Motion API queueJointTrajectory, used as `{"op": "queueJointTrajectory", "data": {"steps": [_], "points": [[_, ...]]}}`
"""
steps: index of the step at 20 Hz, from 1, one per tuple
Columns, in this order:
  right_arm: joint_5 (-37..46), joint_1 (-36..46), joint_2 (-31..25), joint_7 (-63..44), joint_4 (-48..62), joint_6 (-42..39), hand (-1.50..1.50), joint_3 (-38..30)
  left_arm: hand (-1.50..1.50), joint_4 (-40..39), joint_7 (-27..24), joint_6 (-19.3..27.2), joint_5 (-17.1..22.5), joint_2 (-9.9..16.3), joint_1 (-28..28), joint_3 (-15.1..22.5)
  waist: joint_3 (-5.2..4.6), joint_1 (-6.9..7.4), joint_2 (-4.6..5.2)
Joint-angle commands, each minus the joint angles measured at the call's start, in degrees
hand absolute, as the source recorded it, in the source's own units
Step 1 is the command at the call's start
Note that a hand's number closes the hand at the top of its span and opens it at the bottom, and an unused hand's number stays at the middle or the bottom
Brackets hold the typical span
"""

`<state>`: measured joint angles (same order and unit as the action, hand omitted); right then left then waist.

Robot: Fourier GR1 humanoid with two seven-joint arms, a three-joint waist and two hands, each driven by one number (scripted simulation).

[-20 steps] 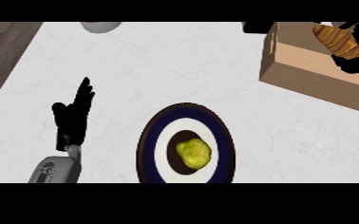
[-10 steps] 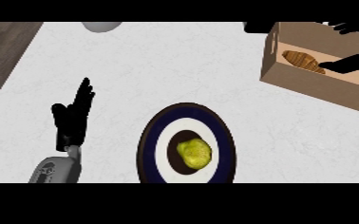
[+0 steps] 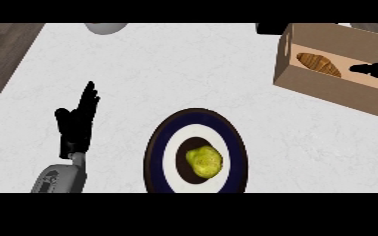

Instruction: Pick the croissant from the plate and place it in the cardboard box

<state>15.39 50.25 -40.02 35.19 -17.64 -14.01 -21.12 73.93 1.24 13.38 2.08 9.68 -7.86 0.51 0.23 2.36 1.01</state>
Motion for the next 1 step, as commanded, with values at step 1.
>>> {"op": "queueJointTrajectory", "data": {"steps": [1], "points": [[-4.5,-0.3,-5.2,1.9,4.7,-5.9,-1.50,-5.2,0.00,1.3,-0.1,-1.4,0.5,1.7,1.7,-0.8,0.03,0.34,0.09]]}}
